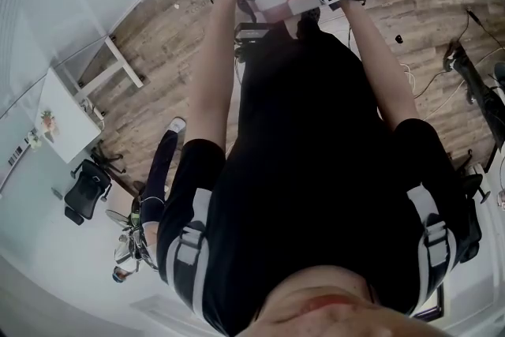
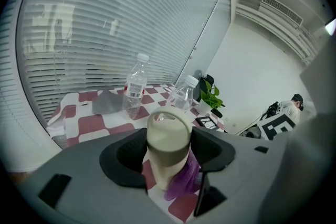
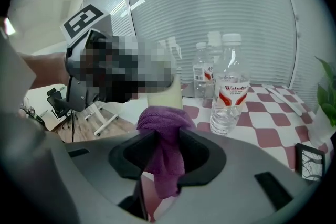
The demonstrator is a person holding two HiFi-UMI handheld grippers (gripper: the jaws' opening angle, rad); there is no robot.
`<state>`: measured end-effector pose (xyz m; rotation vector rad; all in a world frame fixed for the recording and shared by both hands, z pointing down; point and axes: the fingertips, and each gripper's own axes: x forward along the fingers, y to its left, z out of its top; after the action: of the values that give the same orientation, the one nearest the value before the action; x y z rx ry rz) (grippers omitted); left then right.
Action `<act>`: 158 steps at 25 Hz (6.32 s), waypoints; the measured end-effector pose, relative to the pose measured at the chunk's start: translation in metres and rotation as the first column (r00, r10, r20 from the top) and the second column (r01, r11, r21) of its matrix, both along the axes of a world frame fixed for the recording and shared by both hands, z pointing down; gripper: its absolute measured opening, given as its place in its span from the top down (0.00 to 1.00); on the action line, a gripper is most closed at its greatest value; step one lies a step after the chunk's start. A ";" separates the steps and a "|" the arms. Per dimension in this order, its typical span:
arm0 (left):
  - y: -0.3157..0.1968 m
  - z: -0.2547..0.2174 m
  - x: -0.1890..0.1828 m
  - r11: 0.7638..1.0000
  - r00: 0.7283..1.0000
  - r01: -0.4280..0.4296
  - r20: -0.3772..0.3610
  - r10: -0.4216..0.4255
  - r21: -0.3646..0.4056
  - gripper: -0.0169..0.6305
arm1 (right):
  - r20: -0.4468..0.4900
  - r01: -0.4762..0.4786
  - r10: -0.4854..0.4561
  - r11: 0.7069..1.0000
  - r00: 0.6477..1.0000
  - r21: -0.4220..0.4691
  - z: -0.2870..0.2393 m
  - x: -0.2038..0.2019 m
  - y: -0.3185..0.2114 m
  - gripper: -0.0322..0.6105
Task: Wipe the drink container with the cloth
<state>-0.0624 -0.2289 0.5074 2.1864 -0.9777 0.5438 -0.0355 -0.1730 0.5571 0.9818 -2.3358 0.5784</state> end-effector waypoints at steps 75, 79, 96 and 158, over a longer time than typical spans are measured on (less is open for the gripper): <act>0.068 0.011 -0.037 0.954 0.955 -0.286 0.105 0.276 0.088 0.54 | -0.098 0.189 -0.197 0.978 0.975 -0.083 0.042 -0.009 0.037 0.68; 0.073 0.010 -0.036 0.933 0.936 -0.341 0.137 0.325 0.115 0.54 | -0.082 0.227 -0.232 0.972 0.969 -0.061 0.025 -0.013 0.038 0.68; 0.088 0.008 -0.030 0.879 0.886 -0.445 0.229 0.404 0.172 0.54 | -0.059 0.310 -0.307 0.948 0.950 0.071 -0.037 -0.022 0.027 0.71; 0.079 0.000 0.044 0.854 0.886 -0.432 0.312 0.342 0.291 0.54 | 0.091 -0.161 0.148 0.972 0.985 0.171 -0.102 0.119 0.026 0.88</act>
<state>-0.0181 -0.1503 0.5071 2.7202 -0.7992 0.9128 0.0834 -0.1473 0.4549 1.2529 -2.4267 0.4807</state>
